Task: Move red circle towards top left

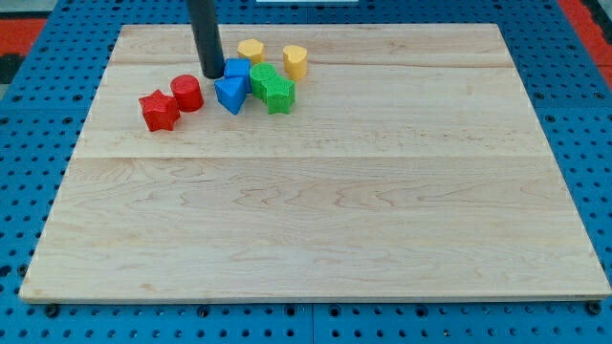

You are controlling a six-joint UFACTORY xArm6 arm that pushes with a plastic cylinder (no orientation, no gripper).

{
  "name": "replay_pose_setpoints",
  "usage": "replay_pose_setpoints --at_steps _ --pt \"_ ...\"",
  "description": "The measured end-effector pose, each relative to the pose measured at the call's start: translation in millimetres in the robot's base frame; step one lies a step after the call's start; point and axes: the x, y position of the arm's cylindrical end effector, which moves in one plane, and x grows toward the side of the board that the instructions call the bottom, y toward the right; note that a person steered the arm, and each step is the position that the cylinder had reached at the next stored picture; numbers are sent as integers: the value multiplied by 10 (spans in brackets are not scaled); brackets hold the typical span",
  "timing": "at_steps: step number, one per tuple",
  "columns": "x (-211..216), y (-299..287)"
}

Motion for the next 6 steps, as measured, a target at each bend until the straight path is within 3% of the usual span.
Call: replay_pose_setpoints --at_steps 1,3,4,6 --pt "179 -183" --pt "756 272" --pt "778 -186" --pt "-2 -680"
